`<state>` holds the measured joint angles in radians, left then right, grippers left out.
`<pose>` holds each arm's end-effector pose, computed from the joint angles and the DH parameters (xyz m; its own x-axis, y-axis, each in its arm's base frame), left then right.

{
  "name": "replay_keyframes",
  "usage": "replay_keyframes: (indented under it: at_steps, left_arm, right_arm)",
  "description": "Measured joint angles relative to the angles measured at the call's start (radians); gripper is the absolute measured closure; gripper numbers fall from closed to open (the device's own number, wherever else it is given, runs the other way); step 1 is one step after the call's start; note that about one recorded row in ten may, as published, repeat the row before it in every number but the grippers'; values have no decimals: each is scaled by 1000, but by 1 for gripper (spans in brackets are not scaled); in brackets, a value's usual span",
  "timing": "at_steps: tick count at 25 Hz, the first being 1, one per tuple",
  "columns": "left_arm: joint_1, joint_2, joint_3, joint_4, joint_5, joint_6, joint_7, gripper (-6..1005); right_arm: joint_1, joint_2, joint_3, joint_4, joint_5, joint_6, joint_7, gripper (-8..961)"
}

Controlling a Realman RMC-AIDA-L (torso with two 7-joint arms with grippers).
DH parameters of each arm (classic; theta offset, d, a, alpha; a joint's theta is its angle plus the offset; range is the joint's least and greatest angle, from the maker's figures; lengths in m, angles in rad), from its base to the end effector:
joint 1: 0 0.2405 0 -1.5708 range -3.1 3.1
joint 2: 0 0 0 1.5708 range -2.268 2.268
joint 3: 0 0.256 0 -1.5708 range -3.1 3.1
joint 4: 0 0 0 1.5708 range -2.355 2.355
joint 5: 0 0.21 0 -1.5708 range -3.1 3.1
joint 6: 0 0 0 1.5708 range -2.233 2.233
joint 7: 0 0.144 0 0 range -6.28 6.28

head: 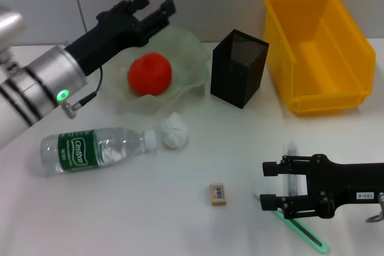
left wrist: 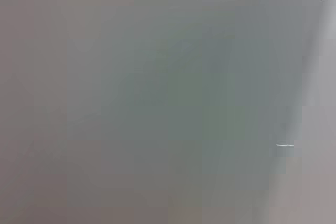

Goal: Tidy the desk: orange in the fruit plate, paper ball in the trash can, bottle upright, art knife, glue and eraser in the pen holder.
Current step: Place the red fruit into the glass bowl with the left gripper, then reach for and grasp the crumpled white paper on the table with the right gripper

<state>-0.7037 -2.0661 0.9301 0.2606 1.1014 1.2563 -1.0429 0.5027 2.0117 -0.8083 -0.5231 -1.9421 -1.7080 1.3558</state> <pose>-0.2054 0.4019 -0.0107 0.4935 0.1084 0.8630 0.6317 -0.7267 -0.2699 0.2693 0.2943 -0.0057 0.7695 -0.4062 -0.4929 -0.4278 -0.9008 0.0744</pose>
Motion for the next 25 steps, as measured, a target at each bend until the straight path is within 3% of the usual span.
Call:
replay_keyframes:
  at_steps: [2, 3, 4, 8, 14, 17, 21, 25]
  left_arm:
    - [0, 0, 0, 0, 0, 0, 0, 342]
    - [87, 5, 100, 118, 33, 139, -112, 323]
    - [132, 10, 146, 183, 65, 189, -167, 304]
    - [214, 37, 210, 281, 208, 352, -233, 229]
    - [228, 73, 209, 251, 457, 442, -264, 191]
    - [244, 66, 200, 234, 578, 417, -233, 191]
    - [263, 53, 192, 234, 587, 399, -181, 191]
    - [273, 49, 173, 233, 587, 388, -159, 191]
  right_arm:
    - [2, -1, 0, 1, 0, 4, 2, 199]
    - [3, -2, 0, 1, 1, 6, 2, 199]
    - [4, -2, 1, 0, 1, 7, 2, 200]
    - [9, -6, 10, -1, 2, 7, 9, 201]
    - [17, -8, 16, -38, 3, 7, 76, 202]
    - [38, -8, 10, -114, -5, 8, 192, 203]
    - [90, -9, -1, -222, -62, 5, 374, 204]
    - [205, -3, -24, -346, -192, 1, 589, 205]
